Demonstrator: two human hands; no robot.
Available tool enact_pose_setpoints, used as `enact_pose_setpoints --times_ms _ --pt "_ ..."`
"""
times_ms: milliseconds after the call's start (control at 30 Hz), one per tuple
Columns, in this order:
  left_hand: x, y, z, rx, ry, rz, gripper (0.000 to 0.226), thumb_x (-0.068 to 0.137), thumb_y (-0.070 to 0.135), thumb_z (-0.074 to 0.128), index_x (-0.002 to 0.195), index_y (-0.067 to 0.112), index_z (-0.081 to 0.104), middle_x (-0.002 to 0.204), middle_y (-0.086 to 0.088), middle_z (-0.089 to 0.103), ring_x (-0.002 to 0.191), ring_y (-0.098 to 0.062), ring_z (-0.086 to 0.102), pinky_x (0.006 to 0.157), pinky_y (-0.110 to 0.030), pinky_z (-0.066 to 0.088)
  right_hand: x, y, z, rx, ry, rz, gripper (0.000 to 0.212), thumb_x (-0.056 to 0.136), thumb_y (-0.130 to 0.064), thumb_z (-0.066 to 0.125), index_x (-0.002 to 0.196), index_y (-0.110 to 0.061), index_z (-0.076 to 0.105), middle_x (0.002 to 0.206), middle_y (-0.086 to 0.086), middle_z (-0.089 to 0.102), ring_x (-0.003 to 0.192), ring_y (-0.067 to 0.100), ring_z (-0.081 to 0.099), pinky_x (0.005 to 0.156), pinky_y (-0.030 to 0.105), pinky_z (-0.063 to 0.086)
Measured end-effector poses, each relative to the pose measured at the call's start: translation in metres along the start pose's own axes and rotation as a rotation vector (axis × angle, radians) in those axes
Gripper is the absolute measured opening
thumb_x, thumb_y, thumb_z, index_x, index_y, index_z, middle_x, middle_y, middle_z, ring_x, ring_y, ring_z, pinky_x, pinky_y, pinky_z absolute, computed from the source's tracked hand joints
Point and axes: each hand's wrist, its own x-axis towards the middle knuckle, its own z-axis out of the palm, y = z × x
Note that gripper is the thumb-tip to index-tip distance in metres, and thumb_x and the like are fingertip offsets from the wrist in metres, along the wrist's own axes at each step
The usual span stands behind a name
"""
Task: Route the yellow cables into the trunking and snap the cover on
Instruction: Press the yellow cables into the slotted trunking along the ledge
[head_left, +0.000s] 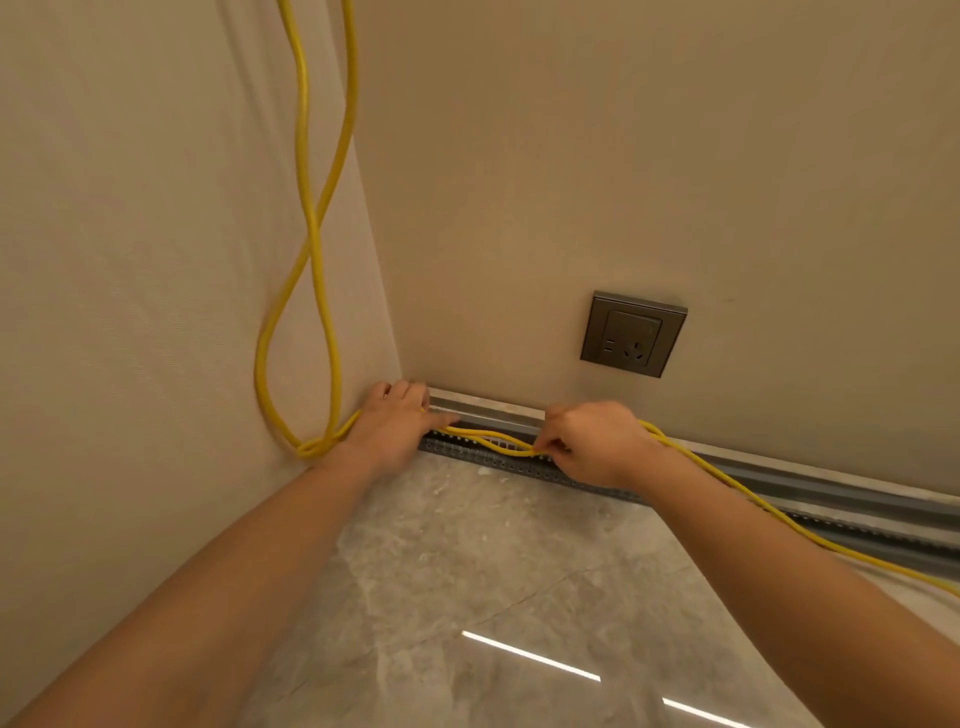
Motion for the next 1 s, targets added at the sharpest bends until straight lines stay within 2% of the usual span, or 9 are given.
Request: enact_pose_setpoints --times_ms 133,233,333,467,567,700,800,900,1000 --pt "0.0 0.0 0.007 -0.006 0.018 0.008 0.054 0.098 0.02 0.043 0.144 0.046 0.031 0.125 0.001 0.041 0.122 -0.023 0.036 0.1 -0.036 0.026 0.002 -0.002 0.011 -0.016 0.007 -0.003 0.03 0.093 -0.022 0.049 0.113 -0.033 0.068 0.114 -0.01 0.064 0.099 0.018 0.06 0.062 0.026 0.042" --pt "-0.001 0.002 0.016 -0.063 0.114 0.031 0.041 0.095 0.026 0.053 0.134 0.04 0.052 0.113 -0.001 0.05 0.114 -0.026 0.045 0.097 -0.036 0.032 0.003 -0.003 0.019 -0.013 0.022 0.016 0.032 0.092 -0.017 0.049 0.115 -0.032 0.067 0.115 -0.009 0.064 0.099 0.018 0.061 0.061 0.024 0.033" --pt "0.001 -0.001 0.02 -0.116 0.289 0.056 0.022 0.078 0.025 0.076 0.1 0.025 0.077 0.082 0.0 0.058 0.086 -0.026 0.057 0.079 -0.029 0.042 0.003 -0.006 0.03 -0.05 -0.003 0.004 0.032 0.09 -0.015 0.049 0.111 -0.031 0.068 0.112 -0.006 0.065 0.097 0.022 0.061 0.061 0.027 0.037" --pt "0.0 -0.005 0.02 -0.06 0.262 0.09 0.035 0.054 0.011 0.086 0.086 0.022 0.079 0.074 0.001 0.066 0.077 -0.025 0.064 0.062 -0.028 0.05 0.005 -0.004 0.032 -0.028 -0.018 -0.01 0.032 0.089 -0.014 0.05 0.11 -0.029 0.069 0.107 -0.004 0.063 0.097 0.023 0.059 0.062 0.029 0.043" --pt "-0.013 0.002 0.024 -0.149 0.28 0.005 0.041 0.051 0.003 0.086 0.089 0.017 0.078 0.081 -0.001 0.072 0.076 -0.024 0.068 0.058 -0.028 0.055 0.003 -0.004 0.035 0.016 -0.017 0.029 0.032 0.092 -0.017 0.049 0.115 -0.03 0.068 0.111 -0.003 0.058 0.1 0.022 0.057 0.062 0.029 0.038" --pt "-0.033 0.019 0.045 -0.222 0.282 -0.158 0.053 0.06 0.003 0.08 0.112 0.012 0.071 0.107 -0.005 0.068 0.082 -0.026 0.066 0.062 -0.031 0.054 -0.003 -0.011 0.039 0.066 0.006 0.123 0.03 0.095 -0.023 0.046 0.113 -0.027 0.068 0.109 0.001 0.052 0.094 0.024 0.055 0.062 0.029 0.033" --pt "-0.041 0.034 0.053 -0.204 0.278 -0.204 0.052 0.072 0.008 0.072 0.123 0.007 0.063 0.12 -0.01 0.061 0.096 -0.029 0.063 0.076 -0.036 0.054 -0.007 -0.015 0.041 0.035 0.038 0.122 0.029 0.089 -0.033 0.049 0.106 -0.024 0.07 0.099 -0.001 0.054 0.093 0.02 0.051 0.062 0.028 0.036" --pt "-0.041 0.042 0.049 -0.189 0.307 -0.226 0.051 0.071 0.011 0.074 0.12 0.003 0.065 0.118 -0.014 0.064 0.105 -0.03 0.064 0.082 -0.036 0.054 -0.007 -0.018 0.042 -0.003 0.033 0.122 0.025 0.089 -0.026 0.053 0.107 -0.025 0.07 0.102 -0.002 0.06 0.102 0.021 0.05 0.068 0.027 0.031" --pt "-0.042 0.042 0.04 -0.164 0.316 -0.267 0.045 0.069 0.018 0.074 0.113 0.011 0.069 0.106 -0.006 0.069 0.095 -0.024 0.067 0.078 -0.033 0.053 -0.003 -0.019 0.036 -0.058 -0.031 0.151 0.023 0.088 -0.017 0.053 0.105 -0.022 0.068 0.107 0.0 0.062 0.103 0.024 0.051 0.067 0.028 0.031"
